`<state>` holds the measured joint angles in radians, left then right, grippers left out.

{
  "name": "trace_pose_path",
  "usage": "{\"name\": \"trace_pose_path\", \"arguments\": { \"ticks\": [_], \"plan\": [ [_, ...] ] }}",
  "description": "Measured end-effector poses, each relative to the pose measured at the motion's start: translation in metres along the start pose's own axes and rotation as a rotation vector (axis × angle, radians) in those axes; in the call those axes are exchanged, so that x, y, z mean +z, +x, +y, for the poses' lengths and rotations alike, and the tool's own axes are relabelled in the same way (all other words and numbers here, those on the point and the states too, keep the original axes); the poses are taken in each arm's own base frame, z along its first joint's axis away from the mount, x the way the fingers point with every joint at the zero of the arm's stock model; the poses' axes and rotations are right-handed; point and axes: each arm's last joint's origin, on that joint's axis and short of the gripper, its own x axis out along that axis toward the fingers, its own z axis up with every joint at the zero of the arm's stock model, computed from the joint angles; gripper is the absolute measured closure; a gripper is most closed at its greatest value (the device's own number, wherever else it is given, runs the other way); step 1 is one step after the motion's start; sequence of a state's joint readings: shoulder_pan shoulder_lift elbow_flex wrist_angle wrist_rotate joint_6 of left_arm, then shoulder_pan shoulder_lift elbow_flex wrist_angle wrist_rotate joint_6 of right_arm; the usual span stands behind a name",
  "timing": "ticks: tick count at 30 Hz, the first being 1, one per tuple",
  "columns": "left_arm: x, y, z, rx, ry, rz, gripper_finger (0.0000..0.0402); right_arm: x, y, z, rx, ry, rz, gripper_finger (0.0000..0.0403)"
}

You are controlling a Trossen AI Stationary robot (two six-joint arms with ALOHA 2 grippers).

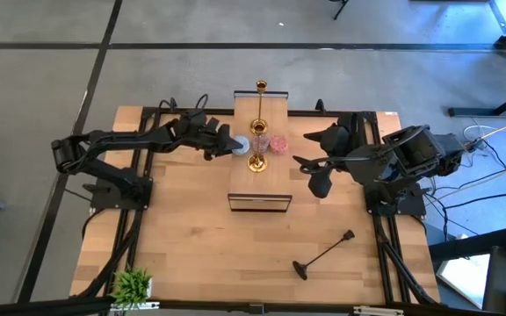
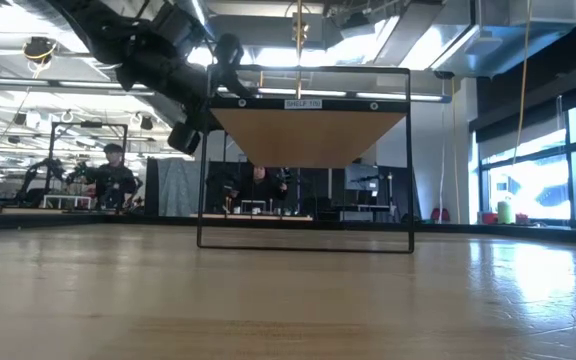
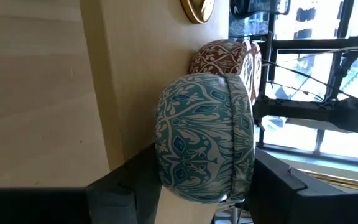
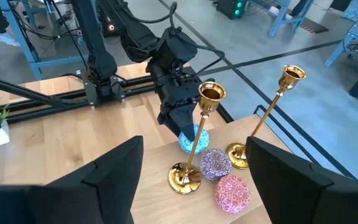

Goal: Pick & Place candle stick holders
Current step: Put the blue scented candle on the shelf

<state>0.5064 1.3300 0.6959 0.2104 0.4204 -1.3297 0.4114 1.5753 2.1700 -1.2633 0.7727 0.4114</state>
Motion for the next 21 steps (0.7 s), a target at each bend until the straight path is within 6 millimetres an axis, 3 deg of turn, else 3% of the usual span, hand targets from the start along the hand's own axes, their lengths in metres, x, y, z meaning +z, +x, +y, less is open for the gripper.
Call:
{"name": "trace_pose_path", "arguments": {
  "ticks": [10, 21],
  "plan": [
    [0.0016, -0.0007, -0.0014, 0.006, -0.004, -0.052, 0.0173, -0.0021, 0.0, 0.0, 0.022, -0.014, 0.026, 0.0118],
    [-0.0001, -0.0008, -0.0015, -0.003, -0.029, 0.001, 0.0114, -0.004, -0.0001, -0.0004, 0.027, -0.007, 0.047, 0.0119]
  ]
}}
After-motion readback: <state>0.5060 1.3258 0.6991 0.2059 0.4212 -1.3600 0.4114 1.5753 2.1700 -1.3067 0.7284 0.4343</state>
